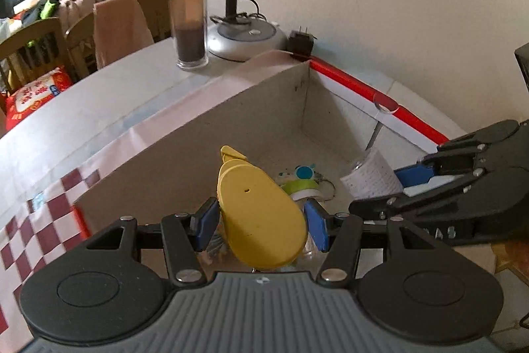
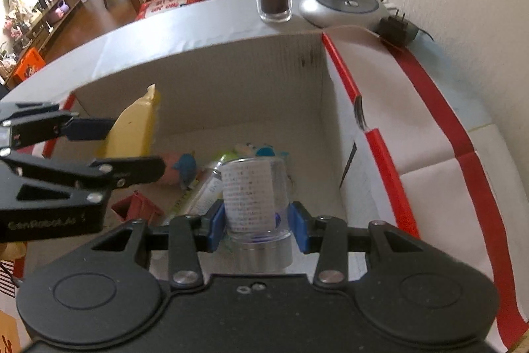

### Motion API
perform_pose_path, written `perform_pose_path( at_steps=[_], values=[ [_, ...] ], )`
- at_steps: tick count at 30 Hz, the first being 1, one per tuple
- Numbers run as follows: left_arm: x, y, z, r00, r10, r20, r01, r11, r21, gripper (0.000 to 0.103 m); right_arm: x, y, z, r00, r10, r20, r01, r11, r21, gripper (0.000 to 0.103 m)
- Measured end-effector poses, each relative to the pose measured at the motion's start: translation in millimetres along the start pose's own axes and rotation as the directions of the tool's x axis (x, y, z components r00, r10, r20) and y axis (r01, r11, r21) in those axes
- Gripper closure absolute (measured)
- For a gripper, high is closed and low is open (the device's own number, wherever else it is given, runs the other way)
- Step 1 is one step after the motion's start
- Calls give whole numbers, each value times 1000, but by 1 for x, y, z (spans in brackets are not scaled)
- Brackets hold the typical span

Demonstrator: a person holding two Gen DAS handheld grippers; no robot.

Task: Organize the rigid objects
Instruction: 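Carry the yellow case and clear cup into the shoebox and open both tools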

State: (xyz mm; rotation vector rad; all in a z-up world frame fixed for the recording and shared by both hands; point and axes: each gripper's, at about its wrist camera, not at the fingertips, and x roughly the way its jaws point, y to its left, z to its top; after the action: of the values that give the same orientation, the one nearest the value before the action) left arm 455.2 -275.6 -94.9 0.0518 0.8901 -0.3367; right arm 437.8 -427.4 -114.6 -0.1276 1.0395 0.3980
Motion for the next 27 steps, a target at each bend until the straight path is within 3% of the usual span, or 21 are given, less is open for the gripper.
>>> perform_pose_path(
  at_steps=[11, 20, 27],
  values=[
    [33, 6, -2, 994, -18, -106, 15, 999, -29, 47, 16, 6, -3, 998, -10, -59, 9, 1000, -23, 62],
    [46, 7, 1, 980, -24, -200, 18, 999, -32, 48, 17, 6, -5, 997, -14, -74, 13, 1000, -21, 62],
    [44, 3, 1, 978, -12, -209, 12, 1000, -2, 48, 16, 5, -7, 997, -18, -75, 17, 1000, -14, 61]
  ],
)
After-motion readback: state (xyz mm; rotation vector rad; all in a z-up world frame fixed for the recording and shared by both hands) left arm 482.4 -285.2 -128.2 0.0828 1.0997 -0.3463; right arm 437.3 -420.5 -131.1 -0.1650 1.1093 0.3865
